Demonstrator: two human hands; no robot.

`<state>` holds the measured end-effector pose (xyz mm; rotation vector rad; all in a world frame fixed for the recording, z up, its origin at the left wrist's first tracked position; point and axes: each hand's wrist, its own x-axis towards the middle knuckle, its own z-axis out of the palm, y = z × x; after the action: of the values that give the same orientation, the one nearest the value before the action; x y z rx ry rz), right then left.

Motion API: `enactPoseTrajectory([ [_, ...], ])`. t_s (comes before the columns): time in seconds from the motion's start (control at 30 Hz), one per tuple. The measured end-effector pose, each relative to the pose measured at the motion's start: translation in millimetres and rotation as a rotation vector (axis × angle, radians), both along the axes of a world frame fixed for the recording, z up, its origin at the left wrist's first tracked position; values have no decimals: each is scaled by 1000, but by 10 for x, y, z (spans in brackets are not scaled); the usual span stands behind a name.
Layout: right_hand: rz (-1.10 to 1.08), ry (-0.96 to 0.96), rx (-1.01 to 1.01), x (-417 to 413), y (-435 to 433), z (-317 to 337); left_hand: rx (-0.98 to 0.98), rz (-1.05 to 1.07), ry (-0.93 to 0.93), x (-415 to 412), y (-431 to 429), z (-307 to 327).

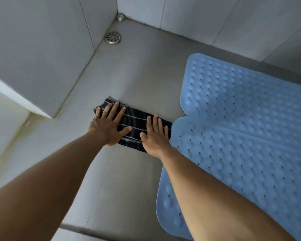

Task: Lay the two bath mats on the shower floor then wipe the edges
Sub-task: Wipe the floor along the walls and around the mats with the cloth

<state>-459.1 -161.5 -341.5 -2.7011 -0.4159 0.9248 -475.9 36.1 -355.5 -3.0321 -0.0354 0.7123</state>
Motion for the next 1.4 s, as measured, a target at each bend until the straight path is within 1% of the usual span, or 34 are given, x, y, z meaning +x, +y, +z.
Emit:
enactPoseTrajectory([
  [0.27,-50,-43,15,523,17,-10,-35,-2,2,569,5,-24],
  [0.53,-22,-71,26,1283,-15,-100,-35,26,-11,1306,2,-76],
  [0.67,-13,-65,42,1641,-30,-124,-27,19,-24,1636,-4,-89],
  [0.73,-8,-32,62,1778,-24,-132,-27,31,-26,1748,2,-86],
  [0.97,46,88,64,2013,-83,-58,5,56,101,1961,-75,104],
  [1.13,45,95,54,2111,-48,1,6,83,143,2071,-77,156],
  [1.27,37,89,68,2397,-80,52,-18,89,109,2345,-57,115],
  [1.4,26,51,34,2659,-71,23,-53,71,43,2574,-57,30],
])
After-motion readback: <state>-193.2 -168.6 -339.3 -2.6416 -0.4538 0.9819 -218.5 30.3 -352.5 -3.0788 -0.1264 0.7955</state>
